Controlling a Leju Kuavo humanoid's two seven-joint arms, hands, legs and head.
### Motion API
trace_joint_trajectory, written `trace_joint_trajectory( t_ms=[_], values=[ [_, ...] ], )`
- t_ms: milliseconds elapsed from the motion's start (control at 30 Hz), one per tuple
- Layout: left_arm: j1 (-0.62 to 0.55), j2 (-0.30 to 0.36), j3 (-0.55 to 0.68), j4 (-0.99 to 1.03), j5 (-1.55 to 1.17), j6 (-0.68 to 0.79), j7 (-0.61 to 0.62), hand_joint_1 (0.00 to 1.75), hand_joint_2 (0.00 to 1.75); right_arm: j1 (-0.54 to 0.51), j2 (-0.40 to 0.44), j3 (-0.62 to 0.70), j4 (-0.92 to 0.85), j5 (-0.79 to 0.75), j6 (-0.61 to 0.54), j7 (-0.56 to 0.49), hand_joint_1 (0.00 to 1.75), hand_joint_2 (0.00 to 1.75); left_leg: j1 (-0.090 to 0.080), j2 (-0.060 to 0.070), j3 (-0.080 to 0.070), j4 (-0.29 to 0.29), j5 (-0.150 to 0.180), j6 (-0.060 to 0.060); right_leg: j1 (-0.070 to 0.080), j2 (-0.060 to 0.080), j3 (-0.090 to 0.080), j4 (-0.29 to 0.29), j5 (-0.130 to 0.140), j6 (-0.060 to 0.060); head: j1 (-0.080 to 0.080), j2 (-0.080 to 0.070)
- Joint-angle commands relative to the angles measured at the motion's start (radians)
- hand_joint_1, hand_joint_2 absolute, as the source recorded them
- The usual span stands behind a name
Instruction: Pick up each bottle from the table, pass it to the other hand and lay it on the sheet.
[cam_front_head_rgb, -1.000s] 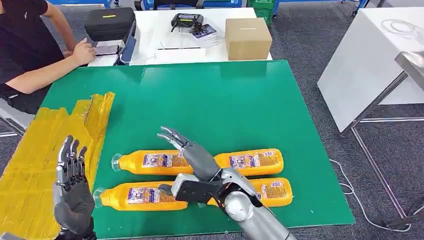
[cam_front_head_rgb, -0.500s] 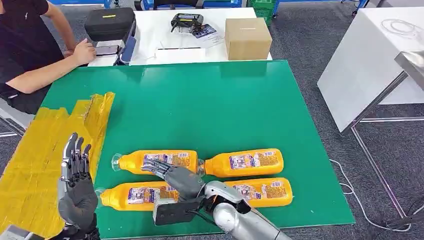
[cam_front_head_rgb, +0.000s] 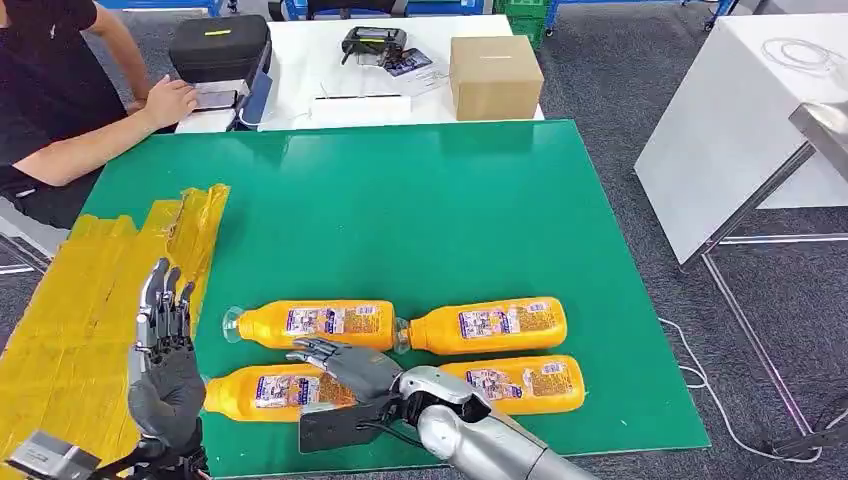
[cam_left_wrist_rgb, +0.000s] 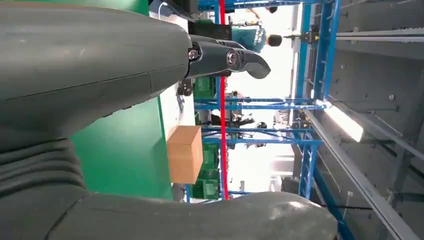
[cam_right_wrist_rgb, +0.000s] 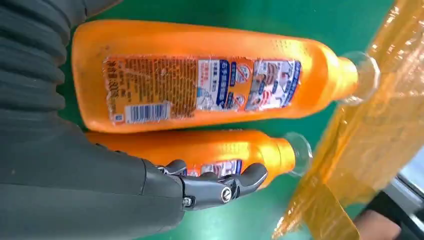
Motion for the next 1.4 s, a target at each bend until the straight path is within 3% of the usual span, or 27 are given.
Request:
trace_joint_trajectory(
  t_ms=[33,267,400,500,933,967,1000,1200,1400],
  values=[
    [-0.03,0.029,-0.006,0.066,0.011,-0.004,0.003,0.0,0.0,-0.095,0.06,0.132,0.165,-0.004,0.033,0.021,0.0,1.75,0.0,0.003,0.002,-0.001,0.0,0.0,0.0,0.002,0.001,0.0,0.0,-0.001,0.0,0.0],
    [-0.025,0.023,0.009,0.071,0.01,-0.007,-0.005,0.0,0.0,-0.165,0.081,0.264,0.199,-0.014,0.123,0.052,0.0,1.75,0.0,0.003,0.002,-0.001,0.0,0.0,0.0,0.002,0.001,-0.001,0.0,-0.001,0.0,0.0],
    [-0.009,0.01,0.029,0.056,0.009,-0.013,-0.01,0.0,0.0,-0.247,0.068,0.435,0.233,0.085,0.184,0.103,0.0,1.75,0.0,0.002,0.002,-0.001,0.0,0.0,0.0,0.001,0.001,-0.001,0.0,-0.001,0.0,0.0],
    [0.006,-0.006,0.045,0.034,0.005,-0.011,-0.013,0.0,0.0,-0.276,0.049,0.533,0.252,0.181,0.169,0.105,0.0,1.75,0.0,0.003,0.003,-0.001,0.0,0.0,0.0,0.002,0.002,-0.001,0.0,-0.001,0.0,0.0],
    [0.028,-0.025,0.056,-0.017,0.035,-0.008,0.004,0.0,0.0,-0.213,0.068,0.582,0.443,0.434,0.054,0.15,0.0,1.75,0.001,0.001,0.008,-0.002,0.001,0.0,0.001,0.0,0.006,-0.003,0.001,-0.001,0.0,0.0],
    [0.027,-0.024,0.054,-0.017,0.039,-0.008,0.005,0.0,0.0,-0.207,0.073,0.576,0.46,0.444,0.052,0.15,0.09,1.75,0.001,0.001,0.009,-0.003,0.001,0.0,0.001,0.0,0.007,-0.004,0.001,-0.002,0.0,0.0],
    [0.023,-0.021,0.05,-0.015,0.043,-0.007,0.009,0.0,0.0,-0.197,0.079,0.569,0.488,0.451,0.049,0.158,1.75,1.75,0.001,-0.001,0.01,-0.004,0.002,0.0,0.001,-0.002,0.008,-0.004,0.001,-0.002,-0.001,0.0],
    [0.012,-0.016,0.039,-0.011,0.055,0.0,0.017,0.0,0.0,-0.168,0.117,0.539,0.572,0.463,0.035,0.18,1.75,1.75,0.002,-0.002,0.014,-0.005,0.003,-0.002,0.002,-0.004,0.003,-0.006,0.001,-0.005,0.0,0.0],
    [-0.001,-0.004,0.02,-0.004,0.062,0.01,0.026,0.0,0.0,-0.144,0.157,0.497,0.653,0.473,0.034,0.207,1.75,1.75,0.001,-0.002,0.021,-0.005,0.002,-0.003,0.001,-0.004,0.008,-0.004,0.0,-0.005,-0.001,0.0]
  ],
)
